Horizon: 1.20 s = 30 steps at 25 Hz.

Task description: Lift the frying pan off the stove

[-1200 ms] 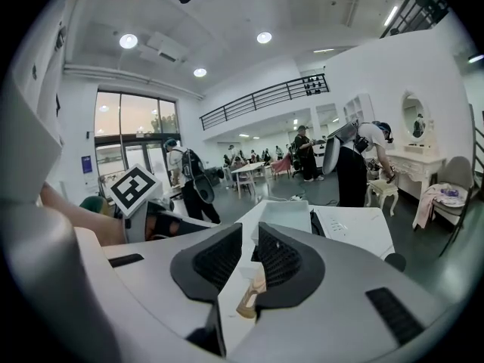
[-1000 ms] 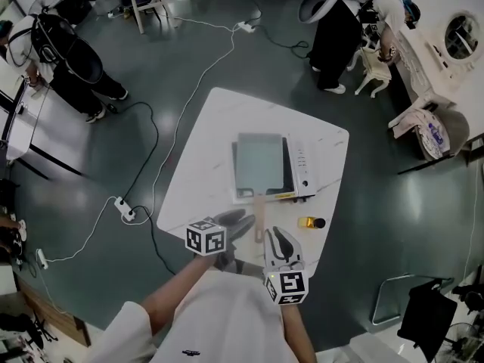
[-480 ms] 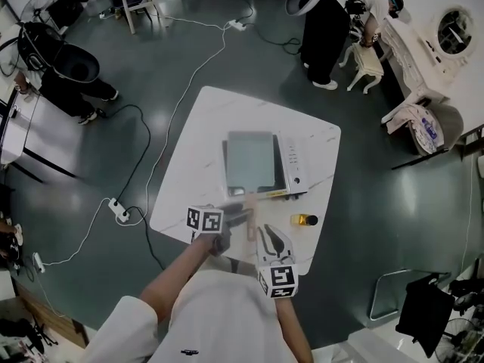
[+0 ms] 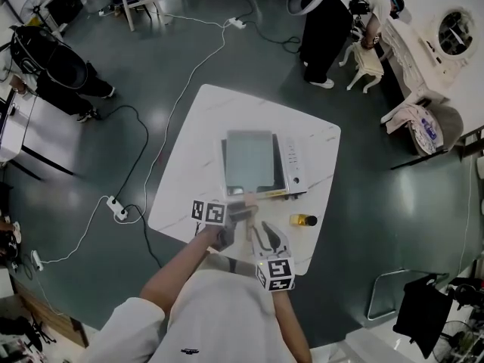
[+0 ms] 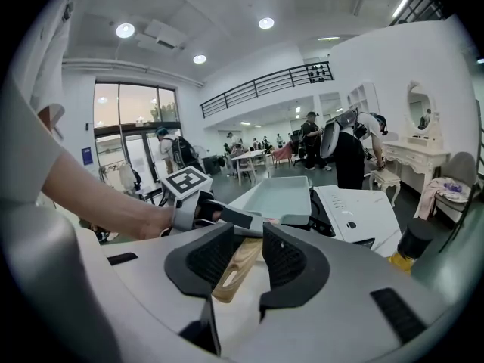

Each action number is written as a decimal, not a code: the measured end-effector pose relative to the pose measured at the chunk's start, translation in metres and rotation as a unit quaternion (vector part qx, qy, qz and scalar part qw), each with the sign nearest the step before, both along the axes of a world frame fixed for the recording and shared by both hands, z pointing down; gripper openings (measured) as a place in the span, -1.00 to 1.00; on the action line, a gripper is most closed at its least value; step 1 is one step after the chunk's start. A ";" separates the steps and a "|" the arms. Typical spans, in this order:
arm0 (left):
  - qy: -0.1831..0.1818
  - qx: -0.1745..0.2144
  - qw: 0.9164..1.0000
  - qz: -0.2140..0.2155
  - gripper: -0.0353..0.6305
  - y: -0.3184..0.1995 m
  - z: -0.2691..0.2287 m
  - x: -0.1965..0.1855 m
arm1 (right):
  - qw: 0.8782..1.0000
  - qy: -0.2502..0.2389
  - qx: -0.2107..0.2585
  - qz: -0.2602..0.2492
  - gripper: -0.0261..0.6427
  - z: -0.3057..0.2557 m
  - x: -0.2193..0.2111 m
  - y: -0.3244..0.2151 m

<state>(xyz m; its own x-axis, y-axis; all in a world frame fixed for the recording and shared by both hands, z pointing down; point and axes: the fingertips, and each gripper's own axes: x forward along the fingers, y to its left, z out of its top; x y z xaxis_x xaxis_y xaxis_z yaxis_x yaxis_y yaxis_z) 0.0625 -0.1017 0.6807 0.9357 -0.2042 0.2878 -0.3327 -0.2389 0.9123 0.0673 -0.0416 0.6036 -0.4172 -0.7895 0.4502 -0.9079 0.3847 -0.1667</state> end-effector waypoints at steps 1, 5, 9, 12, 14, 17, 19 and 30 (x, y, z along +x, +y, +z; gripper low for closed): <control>0.003 -0.002 1.000 0.004 -0.23 -0.001 0.001 0.001 | 1.000 -0.001 -0.003 0.000 -0.60 0.002 0.000 -0.001; 0.020 -0.013 0.999 0.021 -0.29 -0.001 0.001 0.006 | 1.000 -0.008 -0.016 -0.002 -0.60 0.010 0.000 -0.005; 0.035 -0.015 0.999 0.023 -0.30 -0.003 0.000 0.007 | 0.999 -0.018 -0.029 -0.013 -0.60 0.019 -0.006 -0.005; 0.042 -0.023 0.999 0.017 -0.35 -0.002 -0.001 0.007 | 0.998 -0.030 -0.053 -0.016 -0.51 0.028 -0.007 -0.001; 0.041 -0.027 0.999 0.013 -0.38 -0.002 0.000 0.008 | 0.997 -0.040 -0.068 -0.015 -0.49 0.033 -0.007 0.000; 0.042 -0.035 0.998 0.007 -0.43 0.000 0.003 0.007 | 0.995 -0.051 -0.089 -0.017 -0.49 0.040 -0.010 0.002; 0.048 -0.040 0.998 0.004 -0.45 0.000 0.004 0.007 | 0.993 -0.050 -0.104 -0.019 -0.48 0.046 -0.013 0.002; 0.055 -0.047 0.997 0.003 -0.47 -0.002 0.002 0.011 | 0.986 -0.023 -0.163 -0.001 -0.46 0.065 -0.016 -0.004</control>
